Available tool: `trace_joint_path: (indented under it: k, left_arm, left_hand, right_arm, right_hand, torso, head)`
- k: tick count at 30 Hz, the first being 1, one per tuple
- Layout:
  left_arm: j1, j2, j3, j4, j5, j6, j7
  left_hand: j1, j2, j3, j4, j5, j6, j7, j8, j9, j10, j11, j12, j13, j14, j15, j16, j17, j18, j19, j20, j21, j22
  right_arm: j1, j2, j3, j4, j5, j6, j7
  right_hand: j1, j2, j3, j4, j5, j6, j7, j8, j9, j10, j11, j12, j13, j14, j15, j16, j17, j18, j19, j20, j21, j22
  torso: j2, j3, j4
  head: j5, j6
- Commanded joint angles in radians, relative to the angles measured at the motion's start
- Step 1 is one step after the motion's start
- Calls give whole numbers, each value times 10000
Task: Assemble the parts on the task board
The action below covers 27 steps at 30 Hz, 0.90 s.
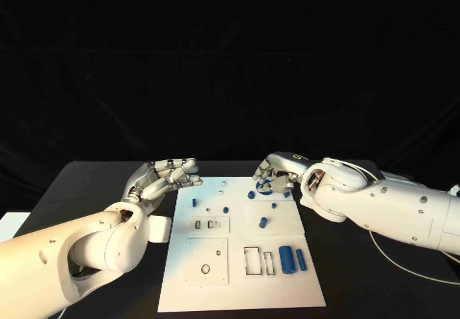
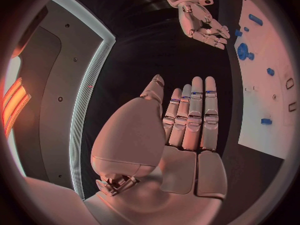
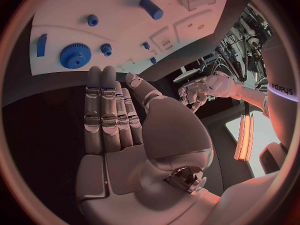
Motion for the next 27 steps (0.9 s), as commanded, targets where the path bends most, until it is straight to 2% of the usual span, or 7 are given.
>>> trace_joint_path:
  k: [1, 4, 12, 15, 20, 23, 27]
  left_arm:
    - [52, -87, 32, 334, 224, 464, -99]
    - [99, -152, 47, 570, 268, 503, -143]
    - [162, -256, 59, 939, 373, 535, -218]
    - [169, -278, 59, 972, 410, 531, -235]
    - [172, -310, 60, 993, 436, 530, -254]
    - [174, -320, 60, 1003, 443, 539, -275]
    - [177, -327, 60, 1009, 446, 553, -298]
  left_hand:
    - [-13, 114, -6, -54, 2, 63, 24, -50, -13, 34, 9, -84, -11, 27, 11, -53, 18, 122, 65, 3, -30, -23]
    - [-16, 114, -11, -63, 2, 61, 27, -63, -14, 33, 14, -103, -12, 17, 16, -74, 23, 120, 63, 5, -41, -31]
    - [-65, 83, -79, -115, -6, 16, 109, -160, -21, 1, 71, -230, -16, -7, 53, -190, 65, 112, 55, 28, -108, -82]
    - [-69, 82, -91, -132, -4, 7, 120, -180, -21, -6, 82, -257, -16, -20, 64, -221, 72, 110, 48, 36, -126, -95]
    - [-69, 82, -91, -132, -4, 7, 120, -180, -21, -6, 82, -257, -16, -20, 64, -221, 72, 110, 48, 36, -126, -95]
    - [-69, 83, -96, -141, -2, 4, 125, -189, -21, -9, 87, -270, -15, -28, 69, -237, 76, 109, 44, 40, -135, -101]
    - [-69, 83, -96, -141, -2, 4, 125, -189, -21, -9, 87, -270, -15, -28, 69, -237, 76, 109, 44, 40, -135, -101]
  right_arm:
    - [19, 64, 7, -16, -1401, 907, -760]
    - [32, 140, 11, -79, -1563, 1058, -853]
    - [80, 287, 19, -228, -1795, 1263, -989]
    - [102, 341, 22, -317, -1848, 1296, -1023]
    - [130, 398, 26, -388, -1907, 1280, -1055]
    - [150, 442, 28, -439, -1924, 1288, -1056]
    - [175, 481, 29, -482, -1933, 1302, -1082]
  right_hand:
    - [-31, -139, 20, 102, -30, 55, 5, -44, -2, -62, -23, -71, 7, 510, -59, 423, 307, 101, 165, -55, 302, 166]
    - [-53, -243, 108, 244, -41, 31, 2, -51, -8, -203, -44, -65, 12, 479, -83, 1127, 801, 99, 233, -97, 692, 390]
    - [-105, -398, 243, 541, -61, -16, -8, -50, -7, -382, 1, -66, 16, 446, -39, 1956, 1436, 102, 143, -92, 1158, 668]
    - [-99, -435, 310, 666, -63, -28, -13, -48, -5, -451, 10, -68, 14, 450, -43, 2269, 1670, 103, 148, -85, 1360, 785]
    - [-90, -471, 388, 795, -59, -30, -19, -46, -3, -459, 2, -64, 17, 449, -48, 2603, 1910, 108, 157, -86, 1572, 908]
    - [-86, -477, 472, 904, -49, -7, -24, -41, 1, -447, 0, -62, 18, 425, -52, 2817, 2071, 107, 132, -83, 1713, 992]
    - [-55, -492, 637, 1040, -90, 46, -43, -40, 6, -415, -2, -64, 16, 431, -78, 3194, 2330, 103, 144, -83, 1962, 1138]
  torso:
    - [298, -42, 108]
    - [405, -58, 155]
    - [632, -104, 292]
    - [697, -124, 346]
    - [772, -143, 386]
    - [805, -154, 401]
    - [830, -150, 418]
  head:
    - [-59, 78]
    - [-91, 70]
    - [-209, 133]
    - [-272, 96]
    - [-324, 98]
    - [-401, 101]
    - [-385, 72]
